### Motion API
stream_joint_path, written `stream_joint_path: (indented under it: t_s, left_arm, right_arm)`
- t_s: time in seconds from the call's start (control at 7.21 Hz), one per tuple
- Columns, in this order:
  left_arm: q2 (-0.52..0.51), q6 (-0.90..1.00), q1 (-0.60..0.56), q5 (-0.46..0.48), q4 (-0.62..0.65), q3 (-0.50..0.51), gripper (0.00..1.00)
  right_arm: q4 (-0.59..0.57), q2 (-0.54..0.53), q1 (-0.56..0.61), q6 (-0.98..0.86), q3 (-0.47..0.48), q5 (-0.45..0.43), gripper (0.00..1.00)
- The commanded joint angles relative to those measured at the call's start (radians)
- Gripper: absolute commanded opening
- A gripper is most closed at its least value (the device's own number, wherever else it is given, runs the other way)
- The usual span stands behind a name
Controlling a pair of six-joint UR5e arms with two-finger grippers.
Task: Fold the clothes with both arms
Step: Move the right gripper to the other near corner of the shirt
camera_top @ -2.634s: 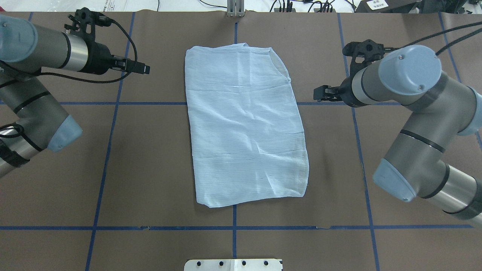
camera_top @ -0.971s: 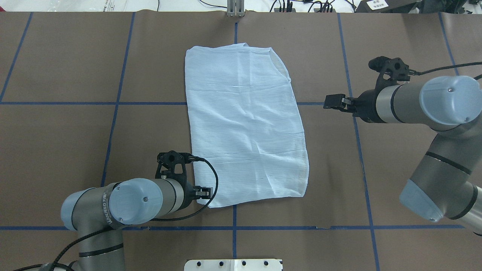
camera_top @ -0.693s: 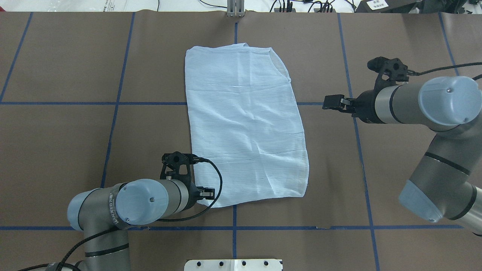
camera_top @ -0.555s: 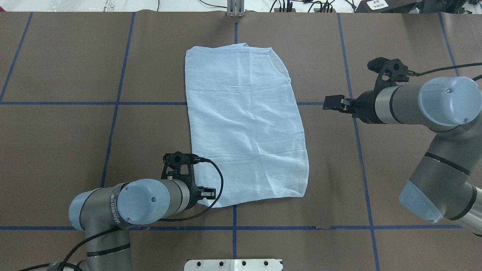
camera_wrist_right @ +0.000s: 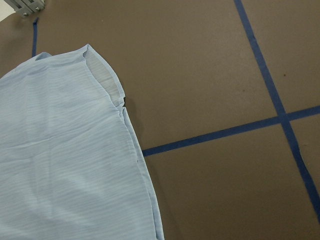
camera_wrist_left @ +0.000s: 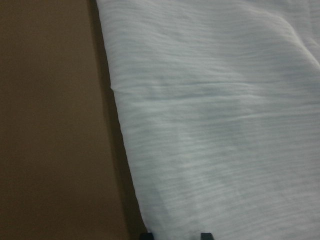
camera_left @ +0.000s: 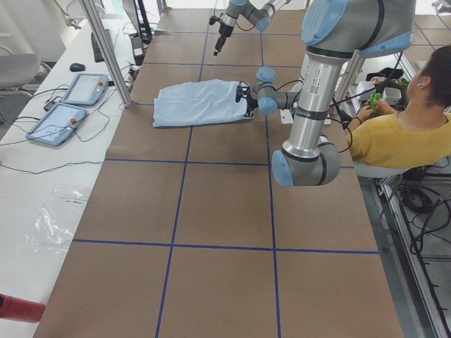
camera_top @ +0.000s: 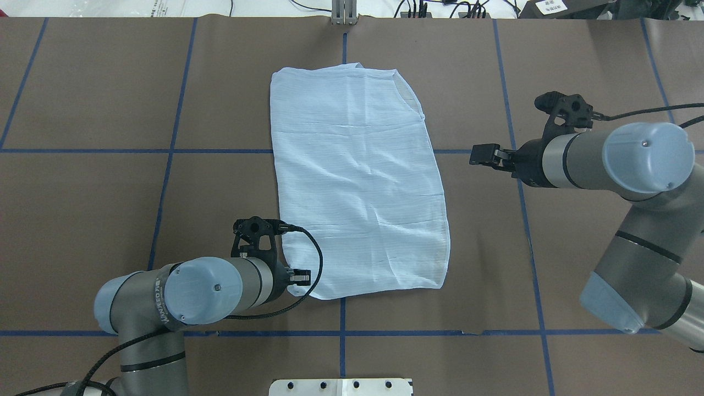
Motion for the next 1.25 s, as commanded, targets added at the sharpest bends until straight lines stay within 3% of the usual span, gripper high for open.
stream_joint_path:
  t_s: [0.0, 0.28, 0.42, 0.55, 0.69, 1.11]
  left_arm:
    - [0.01, -0.002, -0.002, 0.001, 0.0, -0.016, 0.0]
    - [0.01, -0.021, 0.001, 0.001, 0.0, -0.016, 0.0]
    - [0.01, -0.021, 0.003, 0.001, 0.0, -0.016, 0.0]
    - [0.01, -0.021, 0.003, 0.001, 0.0, -0.016, 0.0]
    - [0.01, -0.021, 0.003, 0.001, 0.0, -0.016, 0.0]
    - [0.01, -0.021, 0.001, 0.001, 0.0, -0.028, 0.0]
  right_arm:
    - [-0.066, 0.019, -0.108, 0.244, 0.018, -0.077, 0.81]
    - [-0.301, 0.155, -0.245, 0.561, 0.026, -0.147, 0.67]
    - [-0.463, 0.253, -0.337, 0.672, 0.021, -0.216, 0.65]
    - [-0.524, 0.295, -0.403, 0.752, 0.018, -0.259, 0.66]
    - [-0.528, 0.294, -0.461, 0.789, 0.003, -0.304, 0.66]
    - [-0.516, 0.297, -0.489, 0.826, -0.076, -0.327, 0.68]
